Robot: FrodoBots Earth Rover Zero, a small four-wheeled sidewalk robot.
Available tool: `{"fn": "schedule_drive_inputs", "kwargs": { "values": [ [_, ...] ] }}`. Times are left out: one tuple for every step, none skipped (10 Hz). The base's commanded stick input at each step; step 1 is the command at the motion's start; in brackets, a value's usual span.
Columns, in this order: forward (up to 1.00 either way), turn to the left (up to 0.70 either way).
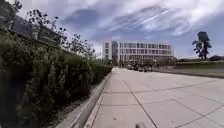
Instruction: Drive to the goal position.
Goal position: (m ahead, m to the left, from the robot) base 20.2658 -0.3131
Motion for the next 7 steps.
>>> {"fn": "schedule_drive_inputs", "kwargs": {
  "values": [
    [0.00, -0.45],
    [0.00, -0.45],
    [0.00, -0.45],
    [0.00, -0.45],
    [0.00, -0.45],
    [0.00, -0.45],
    [0.00, -0.45]
  ]
}}
